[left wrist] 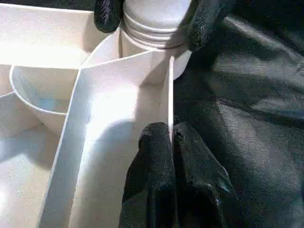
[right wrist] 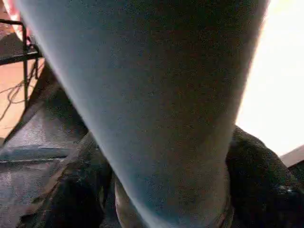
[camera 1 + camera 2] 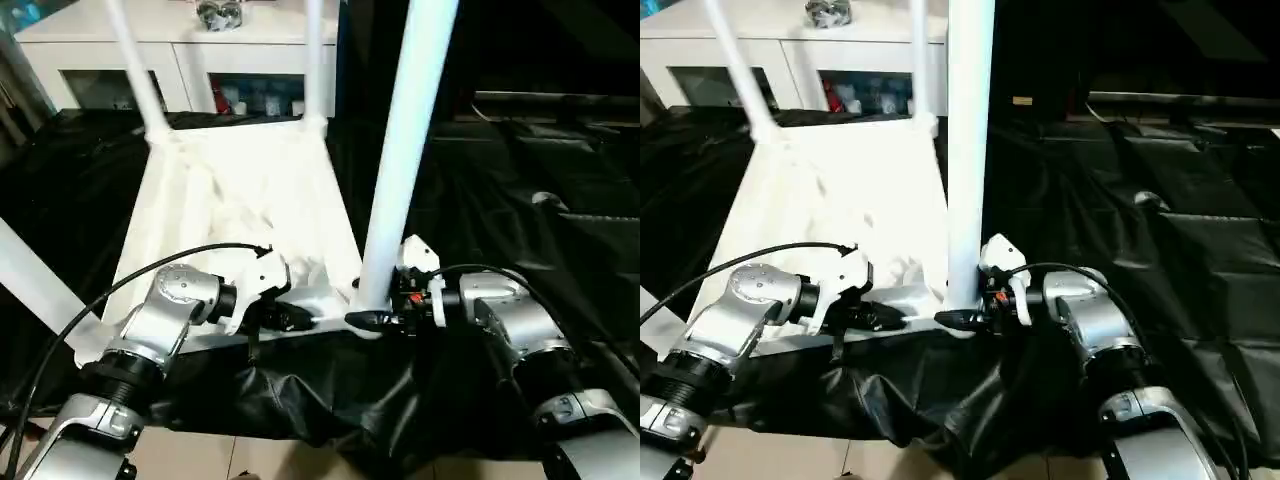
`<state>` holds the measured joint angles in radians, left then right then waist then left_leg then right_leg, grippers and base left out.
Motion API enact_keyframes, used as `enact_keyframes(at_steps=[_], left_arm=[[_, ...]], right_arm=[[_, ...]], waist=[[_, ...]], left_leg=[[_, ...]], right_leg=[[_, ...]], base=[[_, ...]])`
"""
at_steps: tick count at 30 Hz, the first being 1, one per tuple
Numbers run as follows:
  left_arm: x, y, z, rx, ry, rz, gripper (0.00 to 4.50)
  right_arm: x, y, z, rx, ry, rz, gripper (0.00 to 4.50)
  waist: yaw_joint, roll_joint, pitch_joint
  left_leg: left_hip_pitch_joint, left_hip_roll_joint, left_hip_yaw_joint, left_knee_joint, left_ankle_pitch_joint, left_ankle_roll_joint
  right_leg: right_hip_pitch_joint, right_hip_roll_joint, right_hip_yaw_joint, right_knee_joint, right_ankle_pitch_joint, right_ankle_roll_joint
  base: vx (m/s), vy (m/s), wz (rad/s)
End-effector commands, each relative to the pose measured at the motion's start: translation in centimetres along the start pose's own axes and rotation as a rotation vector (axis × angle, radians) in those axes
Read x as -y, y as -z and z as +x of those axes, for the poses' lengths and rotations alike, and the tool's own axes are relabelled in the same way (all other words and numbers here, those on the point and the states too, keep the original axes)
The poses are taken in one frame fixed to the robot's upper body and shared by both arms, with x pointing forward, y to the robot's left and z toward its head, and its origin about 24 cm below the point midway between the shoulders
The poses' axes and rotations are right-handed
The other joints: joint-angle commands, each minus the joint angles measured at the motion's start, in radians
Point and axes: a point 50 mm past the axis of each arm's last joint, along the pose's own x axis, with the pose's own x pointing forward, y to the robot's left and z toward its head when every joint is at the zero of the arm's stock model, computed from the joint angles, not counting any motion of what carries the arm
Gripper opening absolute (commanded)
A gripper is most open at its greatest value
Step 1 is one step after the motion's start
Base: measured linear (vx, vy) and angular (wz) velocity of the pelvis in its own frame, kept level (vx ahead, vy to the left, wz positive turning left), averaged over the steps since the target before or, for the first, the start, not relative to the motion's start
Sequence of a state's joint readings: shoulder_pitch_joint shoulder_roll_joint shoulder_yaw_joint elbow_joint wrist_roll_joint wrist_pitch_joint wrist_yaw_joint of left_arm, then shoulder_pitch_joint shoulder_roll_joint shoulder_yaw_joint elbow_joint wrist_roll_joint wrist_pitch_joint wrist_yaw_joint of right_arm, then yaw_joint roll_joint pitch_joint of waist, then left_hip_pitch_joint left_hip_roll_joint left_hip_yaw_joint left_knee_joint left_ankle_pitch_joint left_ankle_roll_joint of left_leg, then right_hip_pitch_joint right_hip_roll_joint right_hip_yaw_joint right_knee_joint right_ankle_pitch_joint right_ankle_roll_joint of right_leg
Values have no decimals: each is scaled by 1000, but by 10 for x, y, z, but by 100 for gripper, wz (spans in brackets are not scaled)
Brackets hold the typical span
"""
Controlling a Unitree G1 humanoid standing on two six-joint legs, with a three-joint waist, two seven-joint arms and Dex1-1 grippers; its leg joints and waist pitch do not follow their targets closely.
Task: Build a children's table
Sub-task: Rotate leg to tighten
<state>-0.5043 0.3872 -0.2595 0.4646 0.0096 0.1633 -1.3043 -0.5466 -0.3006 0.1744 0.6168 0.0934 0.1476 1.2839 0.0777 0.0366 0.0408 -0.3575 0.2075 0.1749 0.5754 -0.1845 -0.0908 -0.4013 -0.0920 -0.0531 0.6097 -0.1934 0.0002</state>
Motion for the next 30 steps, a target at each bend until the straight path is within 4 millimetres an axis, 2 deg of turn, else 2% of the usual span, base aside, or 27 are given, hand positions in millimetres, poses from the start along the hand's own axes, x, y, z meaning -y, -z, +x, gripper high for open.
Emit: enact_keyframes(at_steps=[1, 6, 7, 9, 11, 12, 13, 15, 17, 18, 20, 21, 24, 26, 28, 30], left_arm=[[1, -12, 16, 30, 23, 36, 0], [0, -14, 20, 60, -31, 10, 0], [-1, -14, 22, 68, -46, 6, 0], [-2, -16, 23, 77, -62, 0, 0], [-3, -19, 26, 98, -95, -10, 0], [-3, -19, 26, 98, -95, -11, 0], [-4, -19, 27, 102, -104, -14, 0], [-4, -20, 28, 105, -110, -16, 0], [-7, -26, 36, 123, -180, -38, 0], [-7, -27, 37, 125, -186, -40, 0], [-10, -34, 48, 144, -259, -63, 0], [-10, -35, 50, 147, -270, -66, 0], [-8, -45, 64, 174, -306, -83, 0], [-6, -47, 67, 182, -297, -81, 0], [-4, -49, 70, 187, -289, -76, 0], [-2, -49, 70, 191, -272, -66, 0]], right_arm=[[-21, 1, 28, -9, -189, 8, 292], [-23, 4, 31, -1, -162, 33, 272], [-22, 5, 33, 3, -138, 44, 271], [-21, 6, 34, 7, -119, 48, 270], [-17, 8, 40, 8, -37, 68, 268], [-17, 8, 40, 8, -36, 68, 268], [-16, 8, 42, 7, -15, 71, 268], [-16, 9, 43, 7, -1, 74, 268], [-5, 11, 55, 12, 197, 125, 267], [-4, 11, 56, 13, 213, 130, 267], [3, 11, 68, 9, 380, 184, 267], [4, 11, 71, 7, 407, 196, 267], [10, 9, 81, -19, 574, 245, 267], [11, 6, 82, -5, 585, 234, 267], [11, 4, 83, 24, 571, 227, 322], [10, 1, 83, 55, 544, 235, 336]], waist=[[-3, -4, -57], [3, -5, -55], [4, -8, -54], [4, -6, -52], [2, -9, -48], [2, -9, -48], [0, -10, -47], [-1, -10, -46], [-9, -6, -44], [-15, -8, -43], [-30, -4, -42], [-35, -5, -42], [-47, -5, -47], [-48, -8, -52], [-48, -9, -55], [-46, -7, -59]], left_leg=[[3, 18, 6, -62, -206, 65], [4, 19, 6, -65, -217, 53], [4, 19, 6, -65, -216, 51], [6, 19, 6, -67, -231, 46], [6, 16, 4, -71, -265, 32], [6, 16, 4, -71, -265, 32], [6, 15, 2, -73, -280, 24], [7, 14, 1, -74, -284, 21], [7, 12, -3, -78, -302, 7], [6, 11, -2, -78, -306, 2], [7, 9, -6, -79, -322, -7], [4, 8, -6, -80, -321, -9], [3, 6, -6, -77, -309, -5], [-3, 6, -3, -73, -272, 15], [-7, 5, 0, -70, -230, 32], [-5, 6, 2, -65, -199, 46]], right_leg=[[50, -36, 31, -68, -126, -270], [49, -38, 32, -72, -172, -253], [48, -37, 33, -73, -174, -250], [46, -37, 32, -75, -202, -244], [45, -39, 33, -83, -275, -224], [45, -39, 33, -83, -275, -224], [45, -41, 34, -90, -341, -197], [42, -40, 35, -92, -368, -183], [39, -40, 34, -95, -406, -170], [38, -39, 35, -96, -415, -167], [36, -40, 33, -101, -454, -153], [37, -39, 32, -101, -456, -150], [36, -38, 34, -102, -429, -148], [42, -36, 34, -95, -342, -166], [46, -34, 34, -88, -251, -191], [48, -33, 34, -80, -178, -215]], base=[[0, 0, 0], [0, 0, 0], [0, 0, 0], [0, 0, 0], [0, 0, 0], [0, 0, 0], [0, 0, 0], [0, 0, 0], [0, 0, 0], [0, 0, 0], [0, 0, 0], [0, 0, 0], [0, 0, 0], [0, 0, 0], [0, 0, 0], [0, 0, 0]])
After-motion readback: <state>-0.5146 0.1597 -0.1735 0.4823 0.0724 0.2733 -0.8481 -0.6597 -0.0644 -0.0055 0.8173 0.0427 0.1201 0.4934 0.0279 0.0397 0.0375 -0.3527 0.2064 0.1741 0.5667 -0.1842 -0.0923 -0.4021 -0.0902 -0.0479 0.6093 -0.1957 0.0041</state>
